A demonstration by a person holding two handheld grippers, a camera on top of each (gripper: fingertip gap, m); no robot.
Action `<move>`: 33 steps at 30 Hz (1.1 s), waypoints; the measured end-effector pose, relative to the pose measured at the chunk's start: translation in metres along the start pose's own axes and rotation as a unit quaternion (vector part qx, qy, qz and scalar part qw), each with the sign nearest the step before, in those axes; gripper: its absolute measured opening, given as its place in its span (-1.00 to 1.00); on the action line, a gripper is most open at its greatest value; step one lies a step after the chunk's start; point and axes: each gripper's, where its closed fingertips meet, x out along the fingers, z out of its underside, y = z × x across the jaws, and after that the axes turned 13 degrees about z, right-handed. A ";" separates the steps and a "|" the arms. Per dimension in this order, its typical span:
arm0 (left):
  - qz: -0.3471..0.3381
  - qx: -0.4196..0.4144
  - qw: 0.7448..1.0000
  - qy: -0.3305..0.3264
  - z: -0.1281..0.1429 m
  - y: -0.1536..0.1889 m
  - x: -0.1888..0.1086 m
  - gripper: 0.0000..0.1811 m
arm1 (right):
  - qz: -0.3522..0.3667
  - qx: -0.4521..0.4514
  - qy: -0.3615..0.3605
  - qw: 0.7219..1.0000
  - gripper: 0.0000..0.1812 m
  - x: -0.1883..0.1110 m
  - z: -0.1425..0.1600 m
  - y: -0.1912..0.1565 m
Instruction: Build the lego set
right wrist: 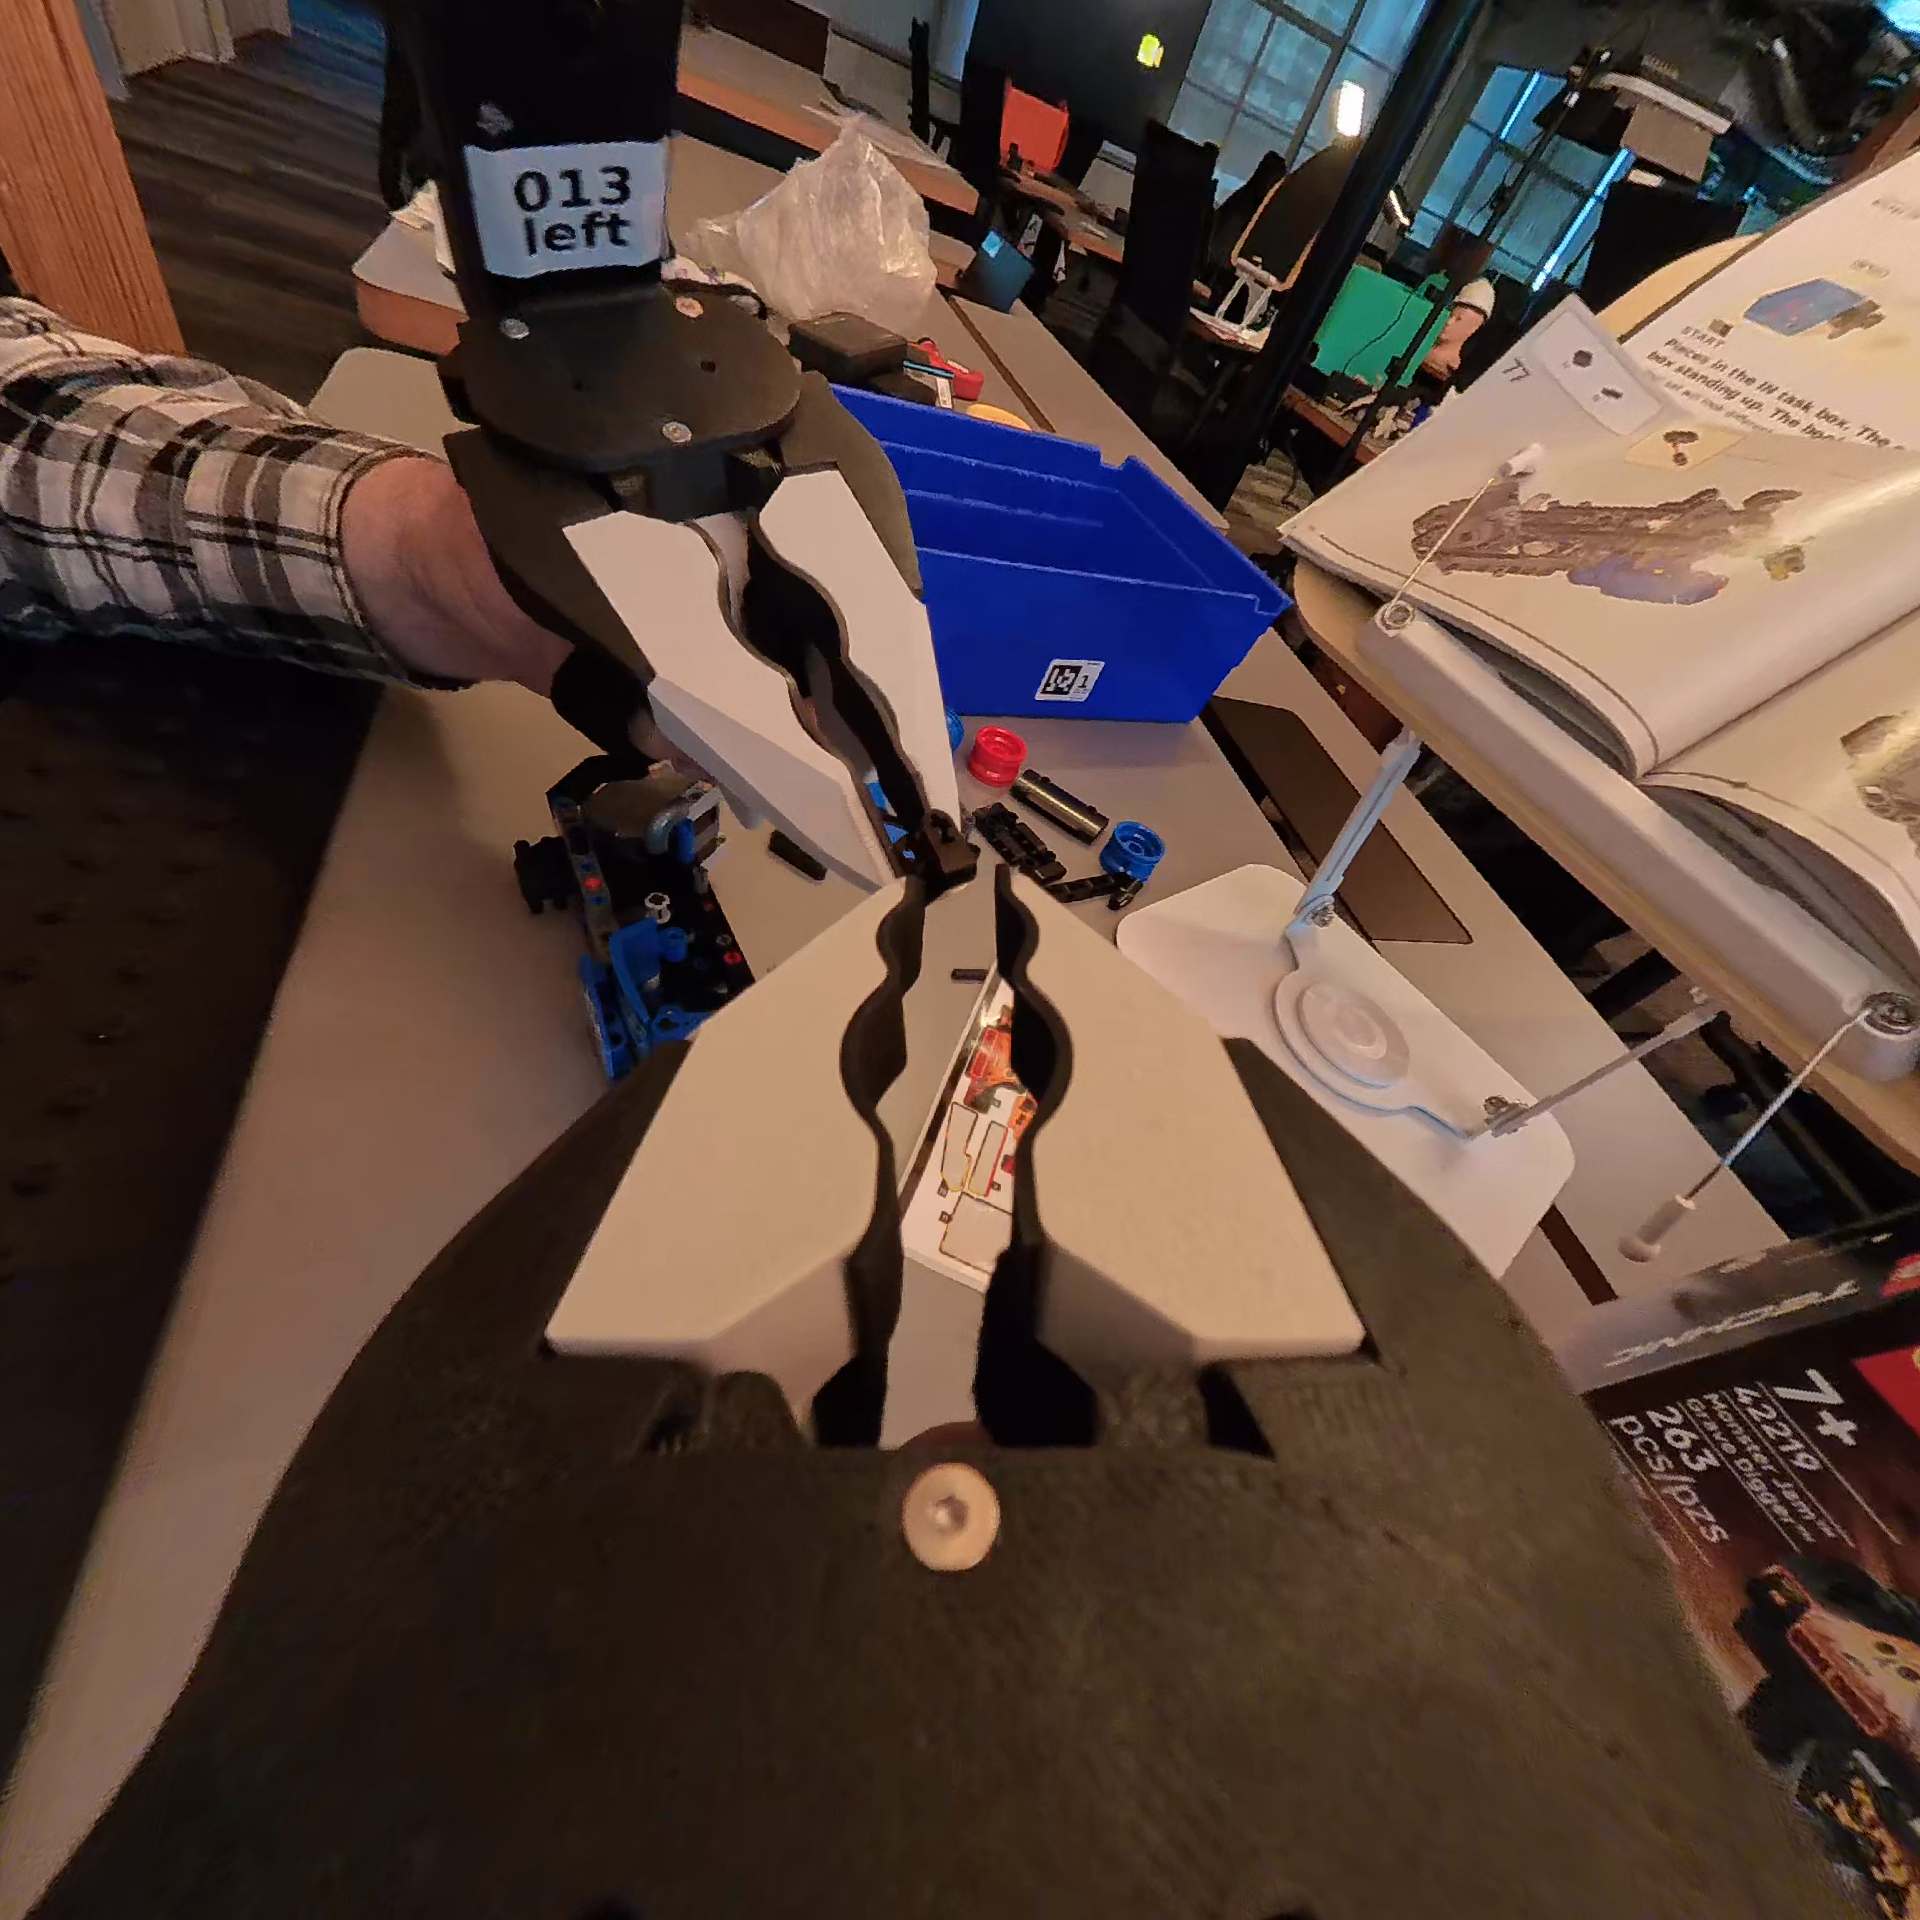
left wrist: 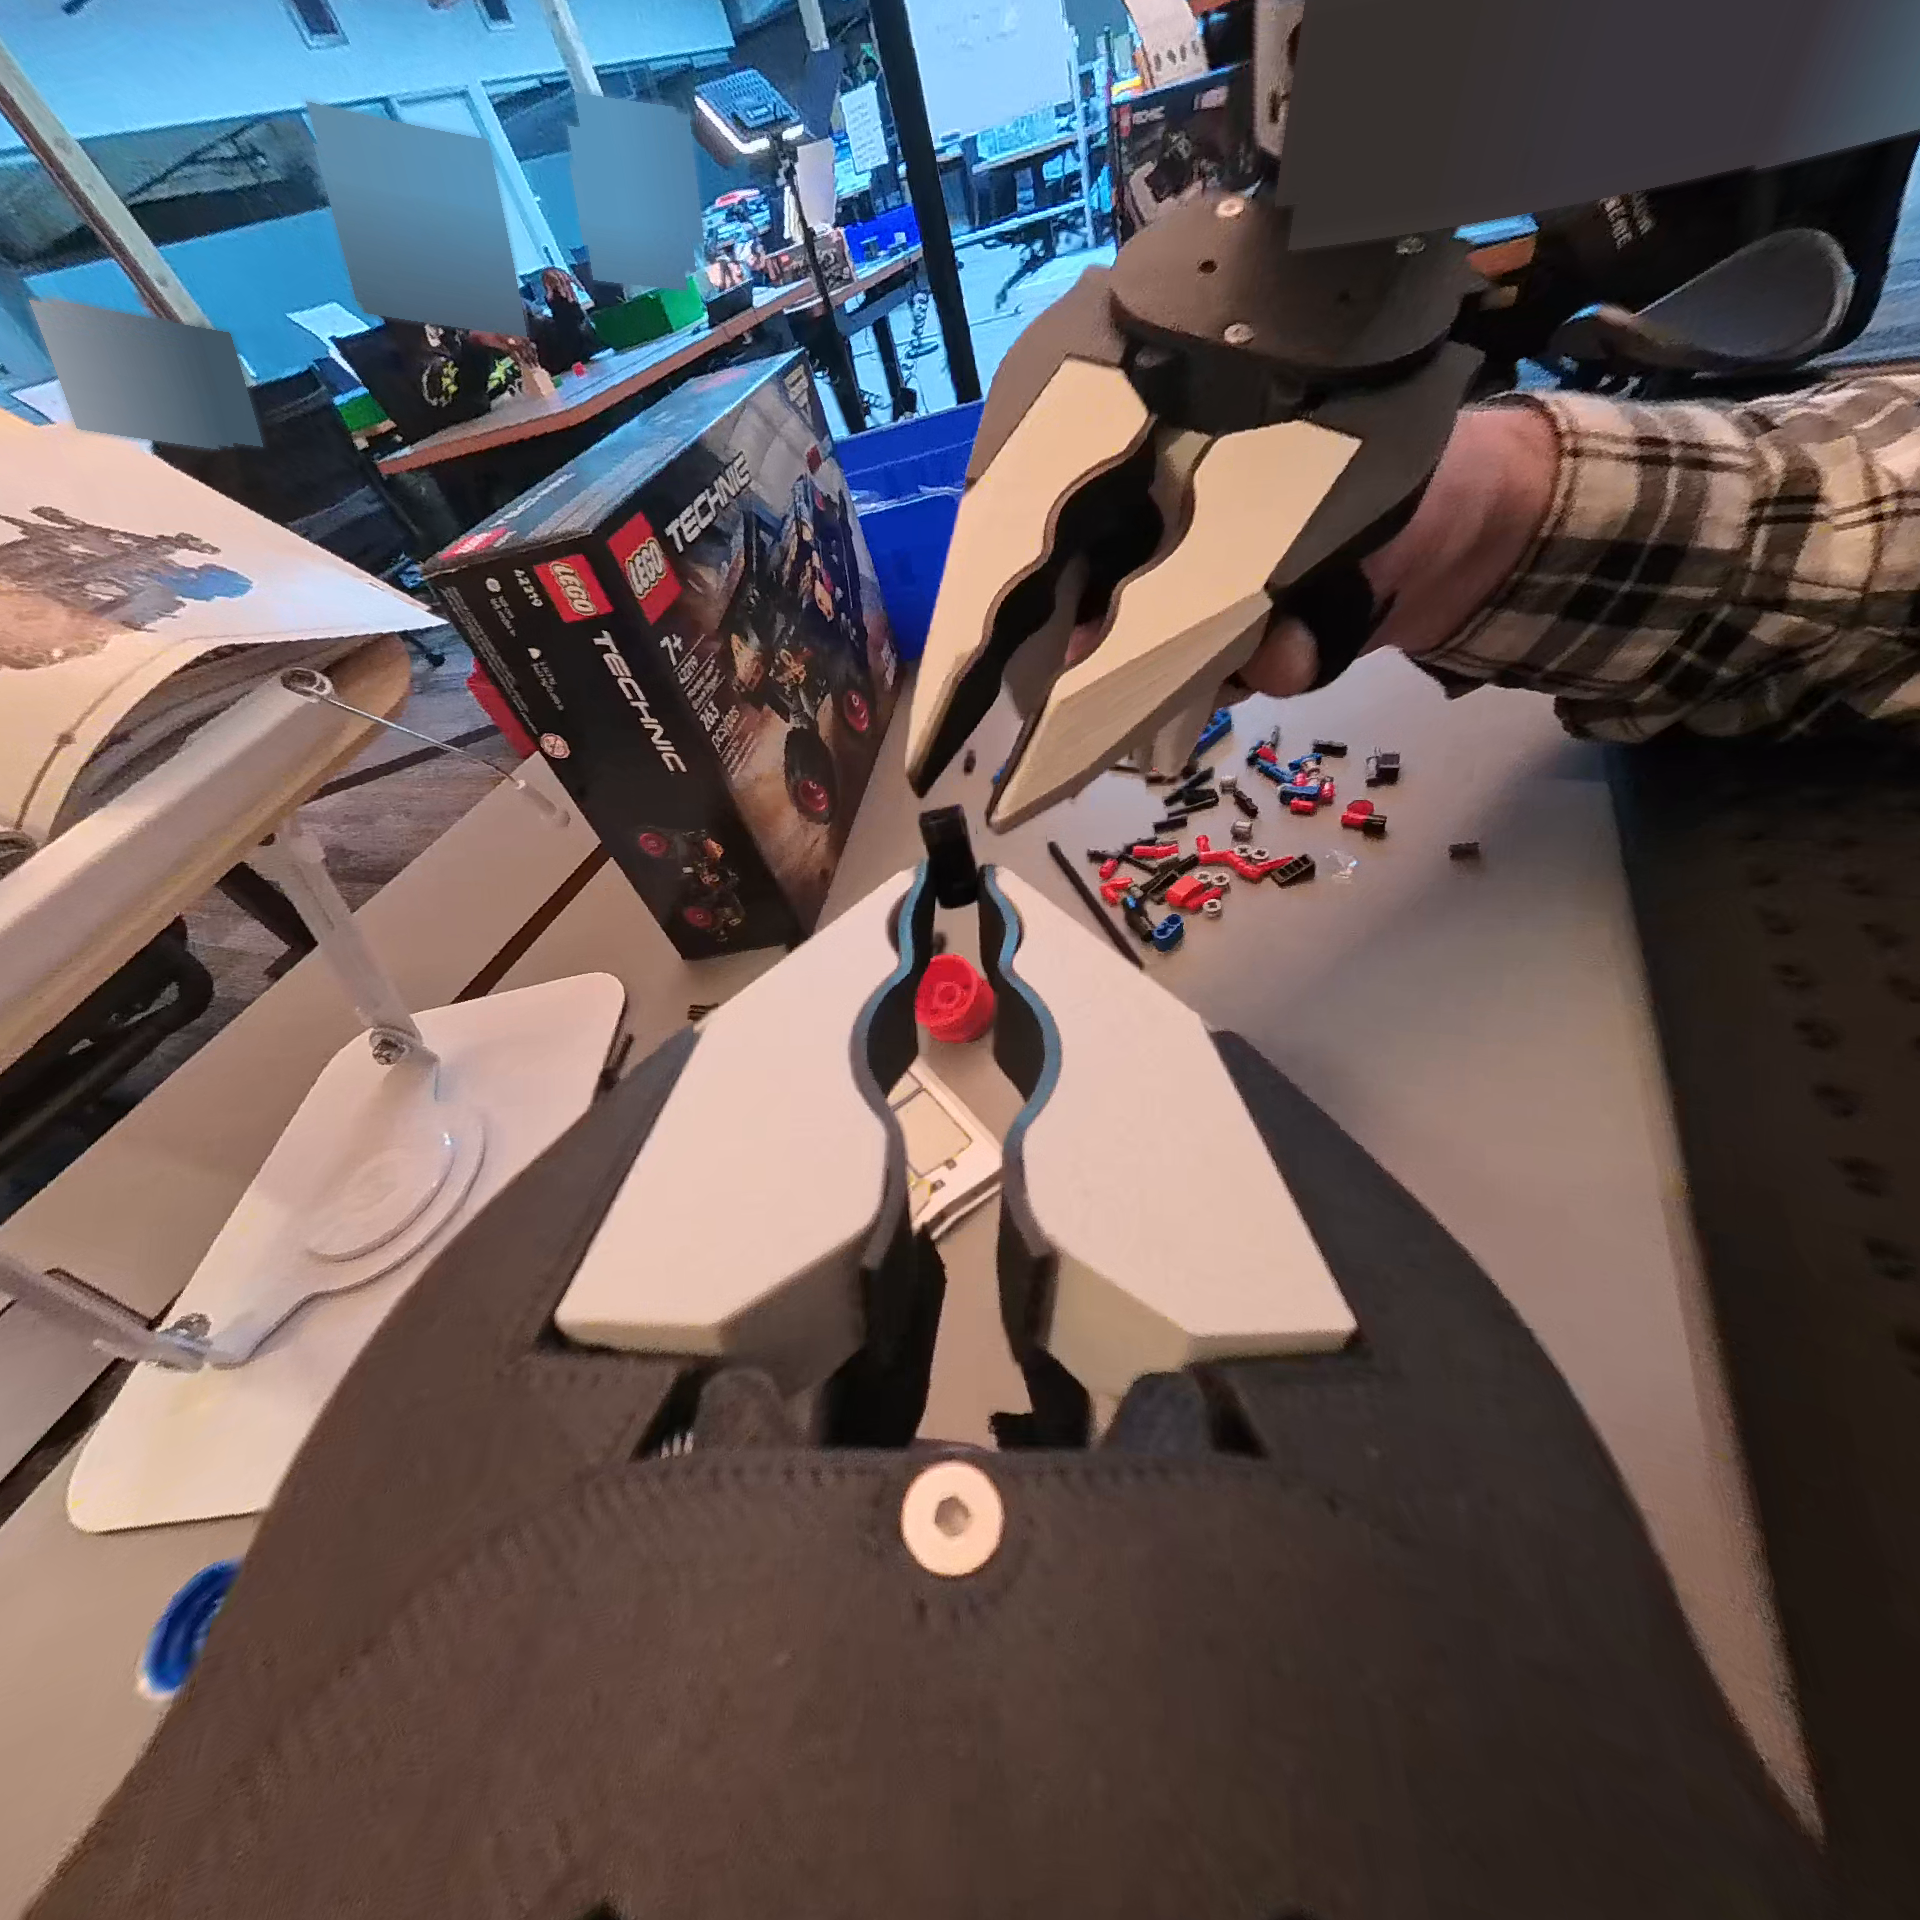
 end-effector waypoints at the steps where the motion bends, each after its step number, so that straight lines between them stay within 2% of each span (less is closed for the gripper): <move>1: -0.009 0.007 1.000 -0.008 0.001 -0.001 0.000 -0.93 | 0.001 -0.001 -0.004 1.000 -0.86 0.000 0.000 0.000; 5: -0.081 0.089 0.990 -0.080 0.008 -0.011 0.000 -0.94 | 0.000 0.010 -0.021 1.000 -0.81 0.002 0.003 -0.001; 12: -0.191 0.234 0.937 -0.173 0.005 -0.019 -0.005 -0.93 | 0.014 0.025 -0.032 0.999 -0.79 0.006 0.004 0.000; 24: -0.260 0.352 0.865 -0.245 0.001 -0.021 -0.007 -0.94 | 0.035 0.069 -0.039 0.996 -0.80 0.013 0.002 -0.001; 28: -0.267 0.357 0.860 -0.246 0.000 -0.022 -0.008 -0.93 | 0.031 0.091 -0.030 0.995 -0.80 0.014 0.001 -0.001; 33: -0.272 0.364 0.859 -0.236 -0.006 -0.020 -0.009 -0.93 | -0.011 0.162 -0.010 0.987 -0.82 0.011 -0.003 -0.002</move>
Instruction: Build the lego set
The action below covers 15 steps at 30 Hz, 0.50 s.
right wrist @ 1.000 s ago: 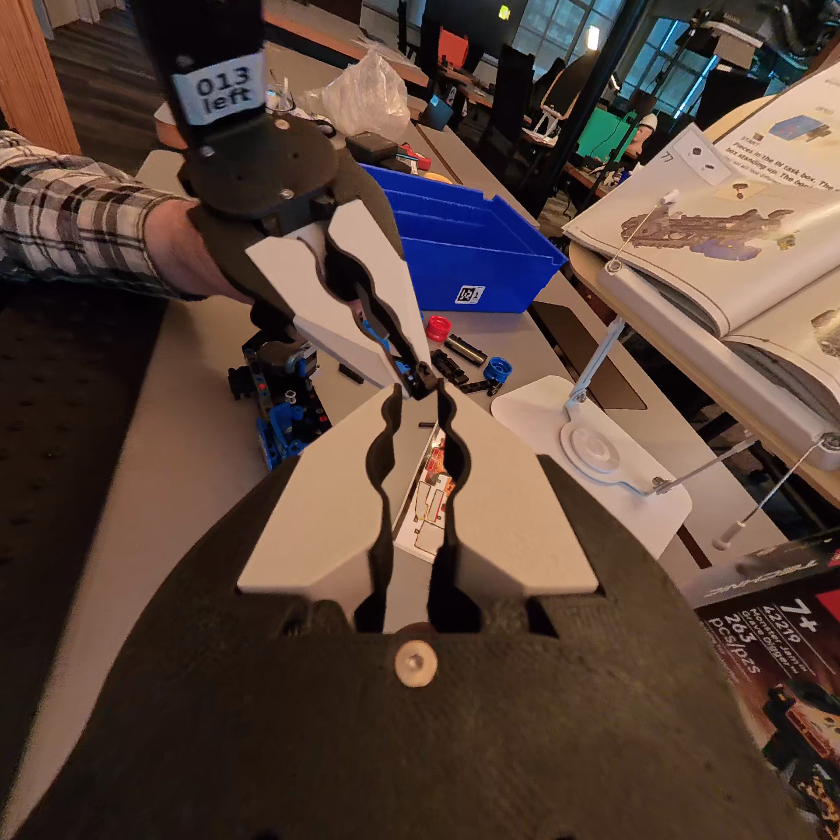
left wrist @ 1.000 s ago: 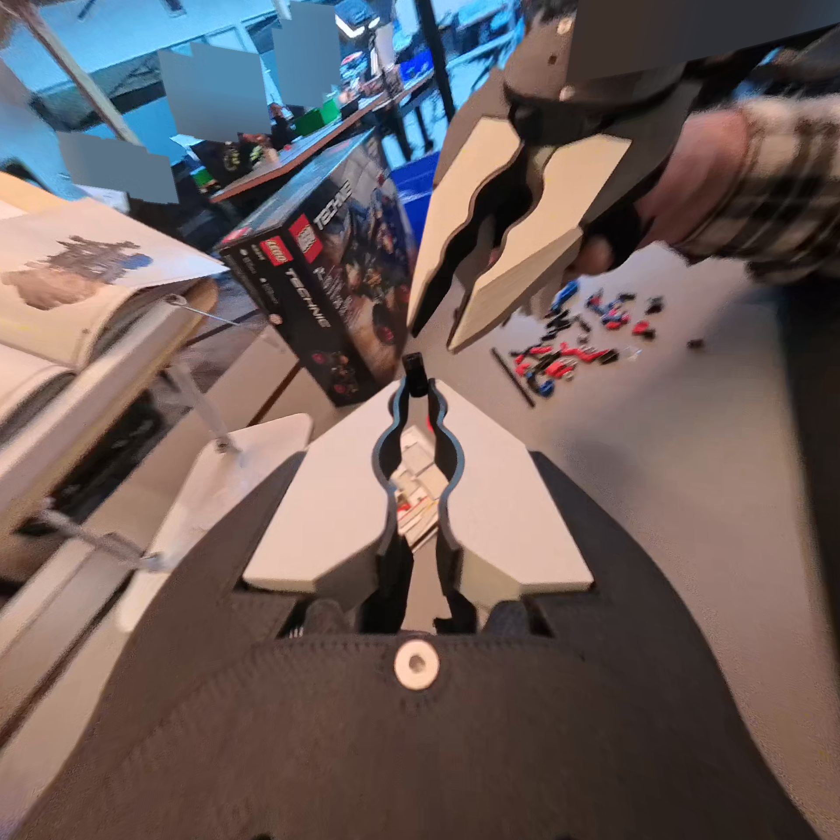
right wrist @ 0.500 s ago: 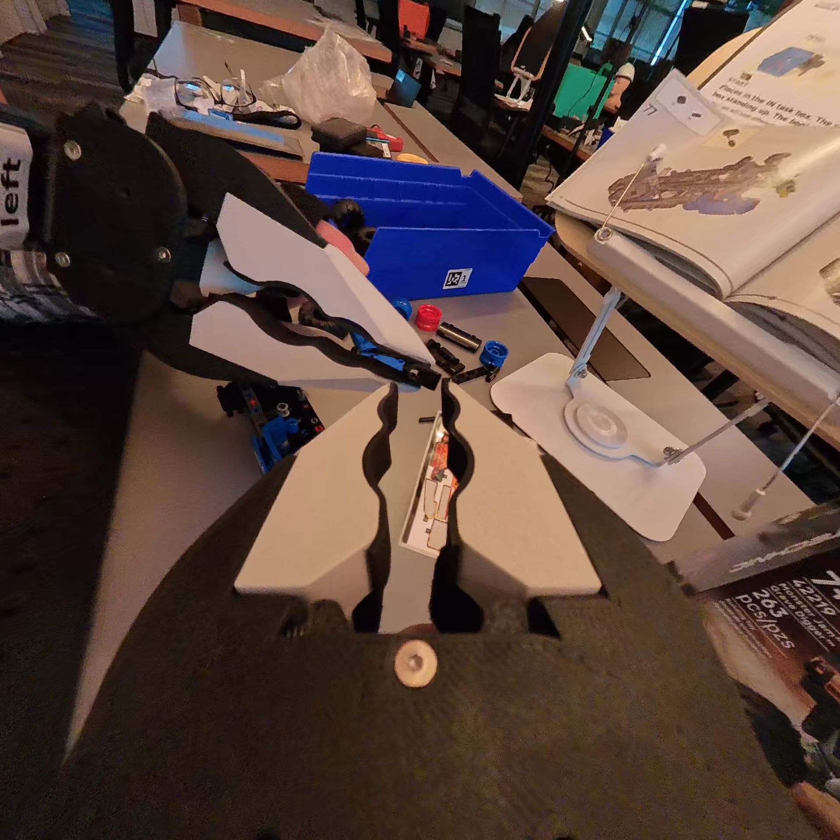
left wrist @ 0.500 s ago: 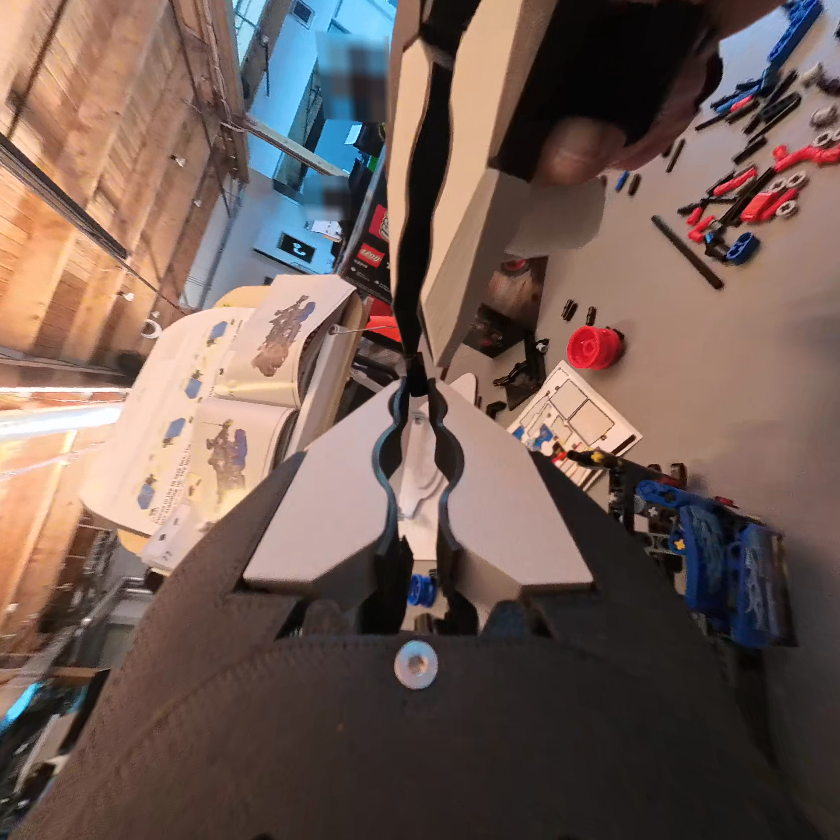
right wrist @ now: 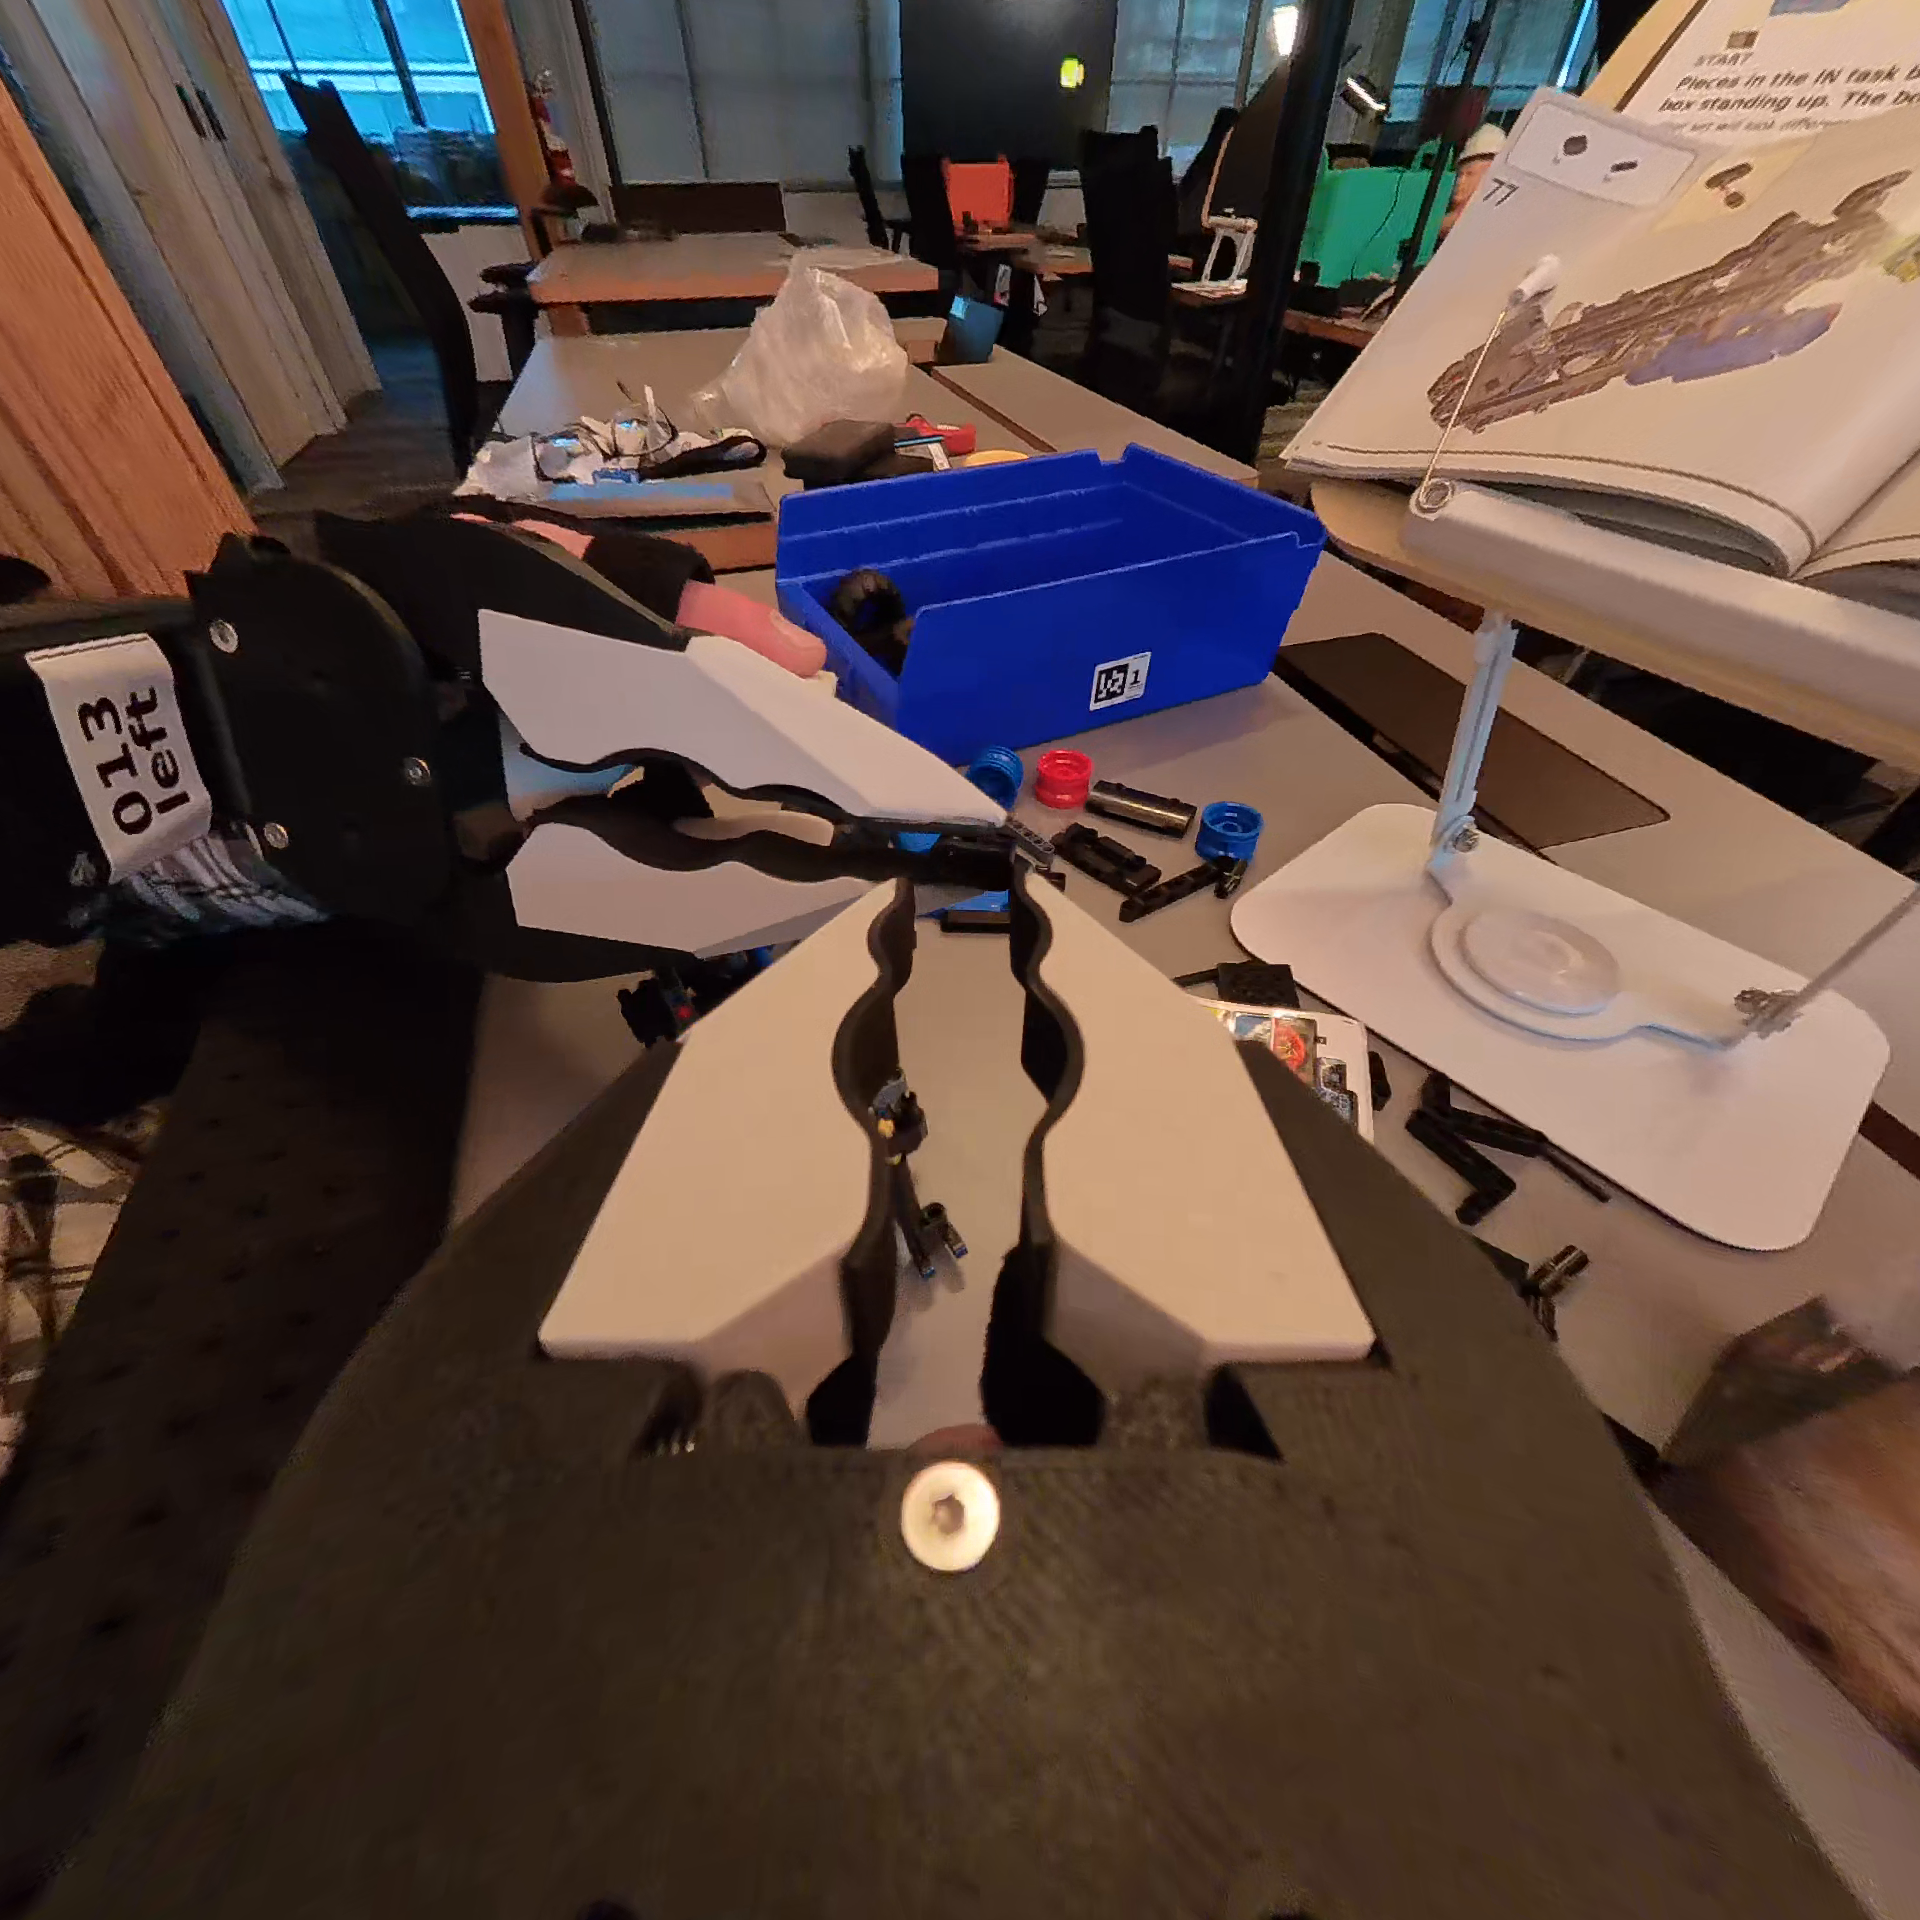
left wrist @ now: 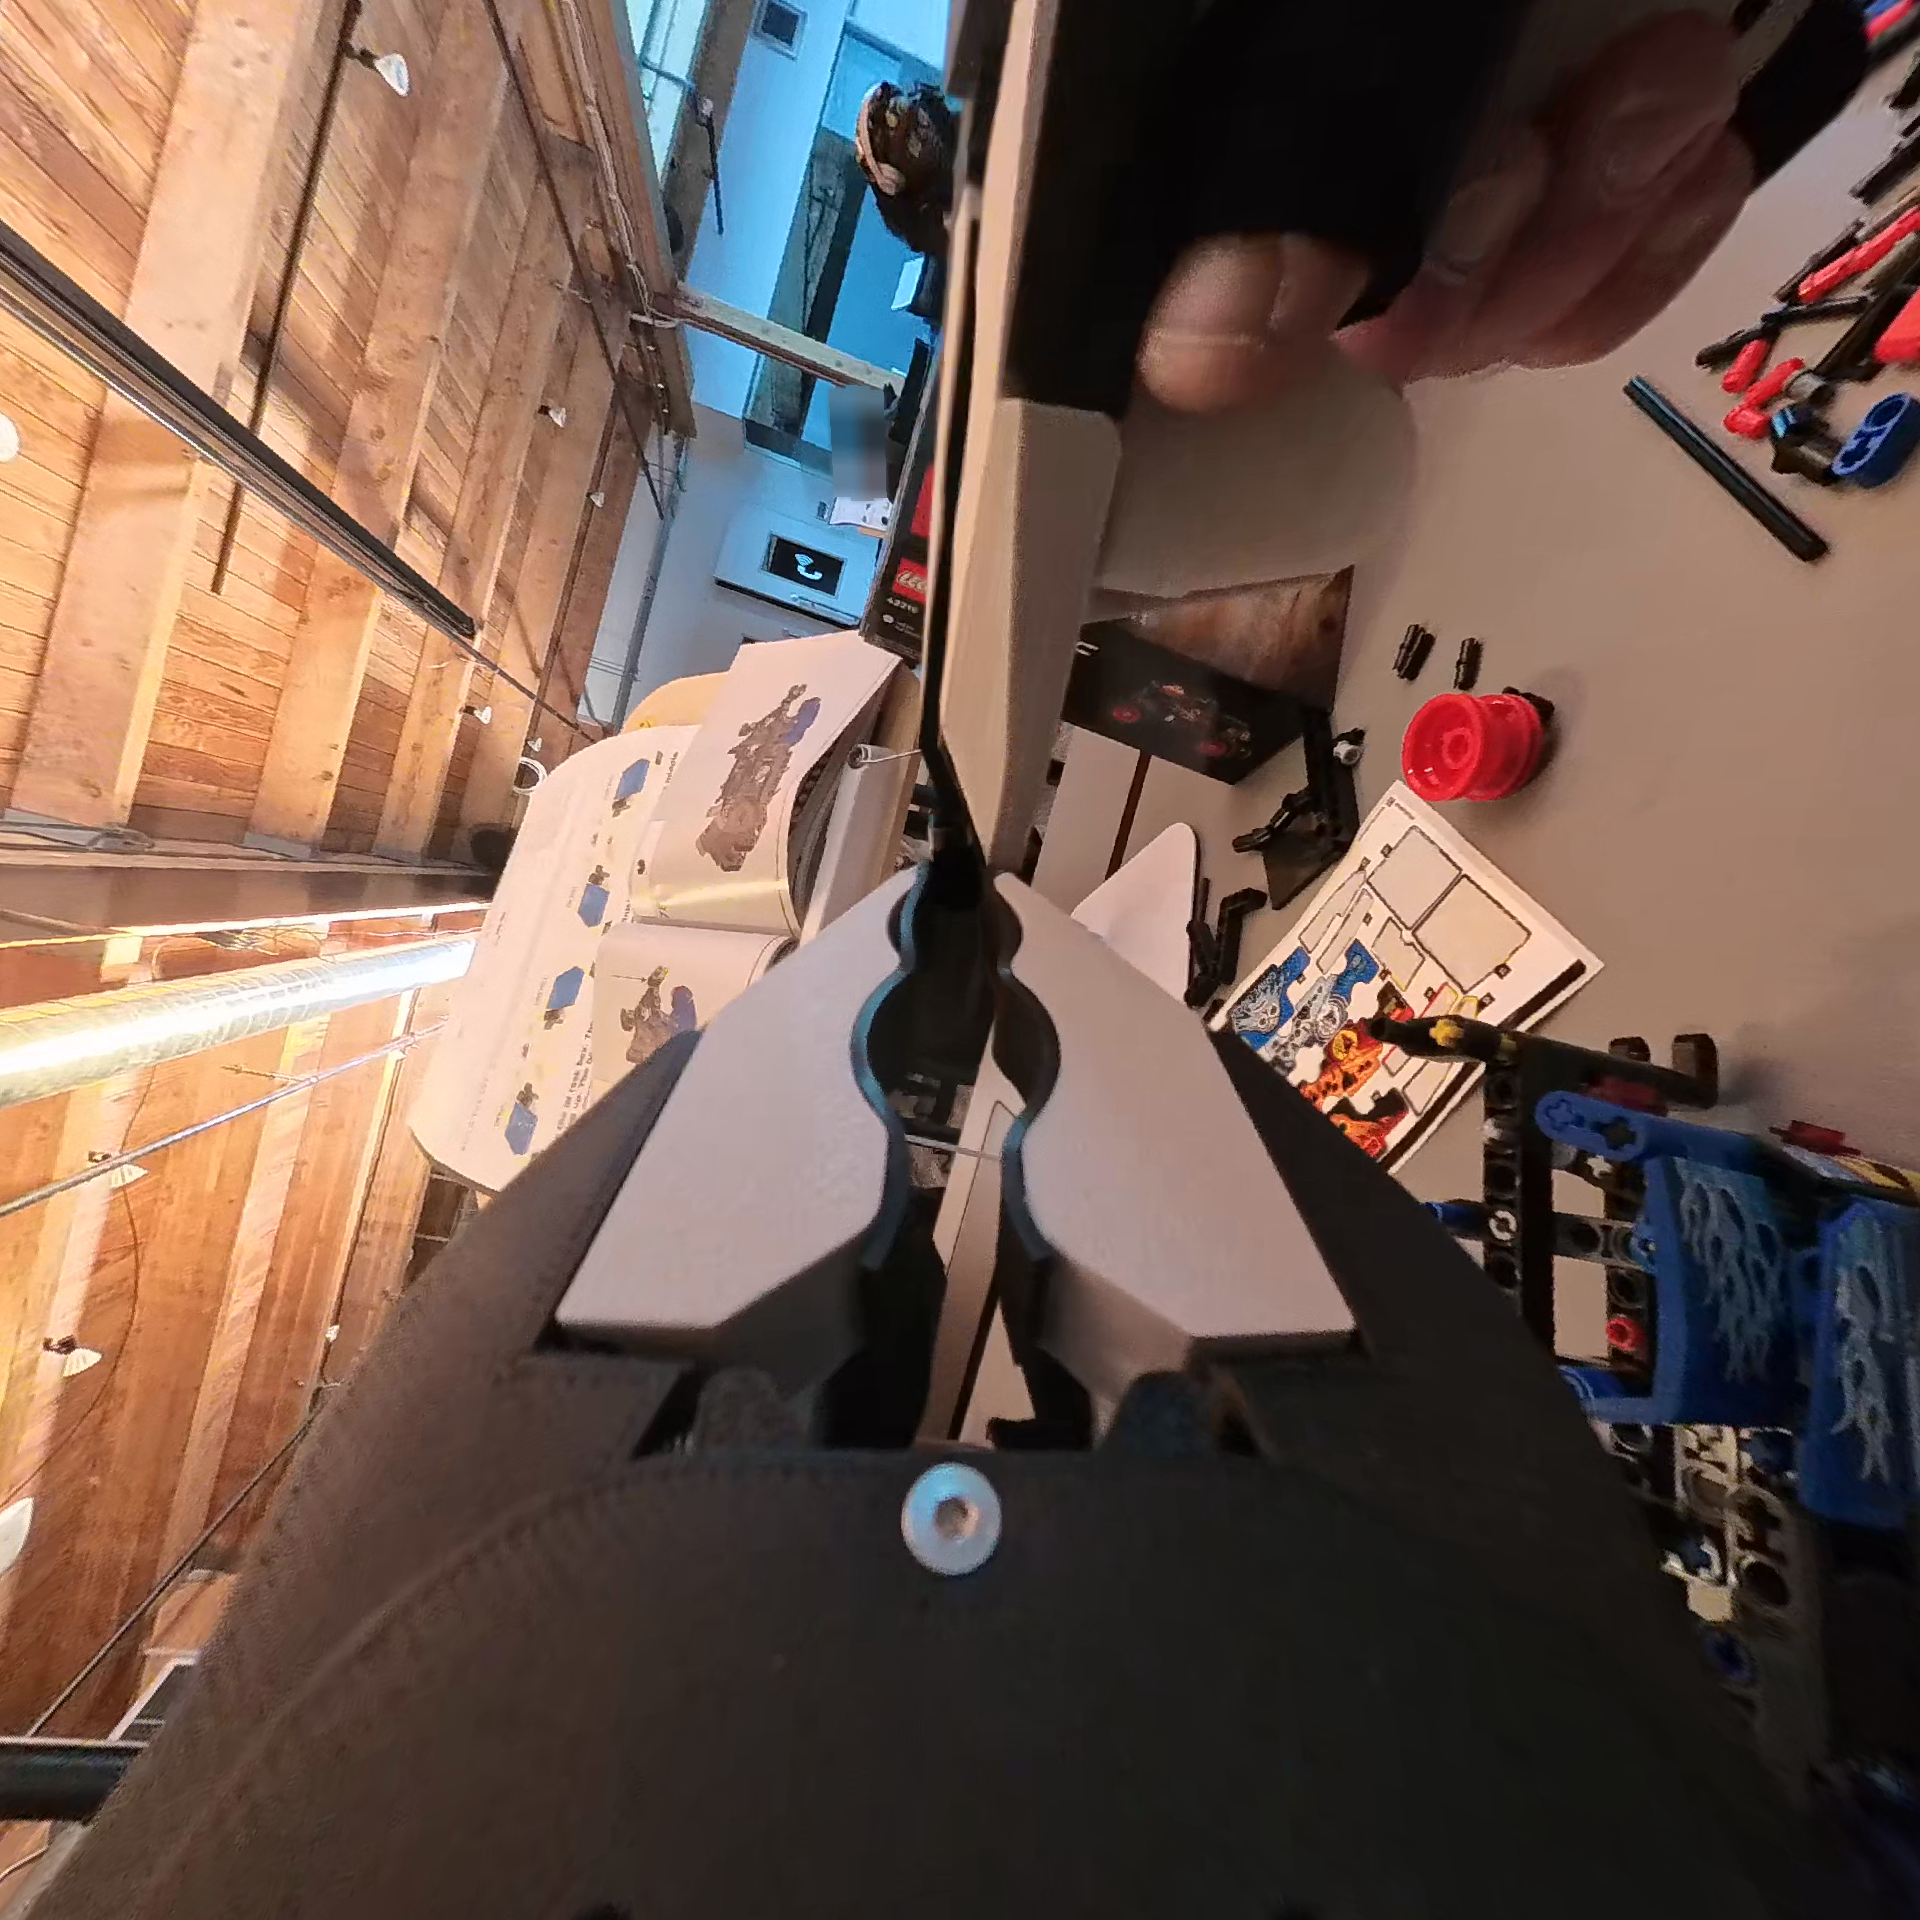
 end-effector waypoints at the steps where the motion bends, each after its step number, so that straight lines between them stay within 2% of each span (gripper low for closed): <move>1: -0.001 0.001 1.000 -0.001 0.000 0.000 0.000 -0.93 | -0.001 0.003 0.001 1.000 -0.82 0.000 0.000 0.000; 6: 0.010 -0.020 1.000 0.017 0.001 0.000 0.000 -0.94 | -0.004 0.003 0.005 1.000 -0.82 0.001 0.000 0.000; 11: 0.050 -0.066 0.996 0.028 0.009 0.008 0.005 -0.94 | 0.008 -0.016 0.016 1.000 -0.79 -0.006 -0.007 0.004; 15: 0.050 -0.045 0.997 0.033 0.004 0.011 0.005 -0.93 | 0.012 -0.024 0.006 1.000 -0.78 0.000 -0.001 0.000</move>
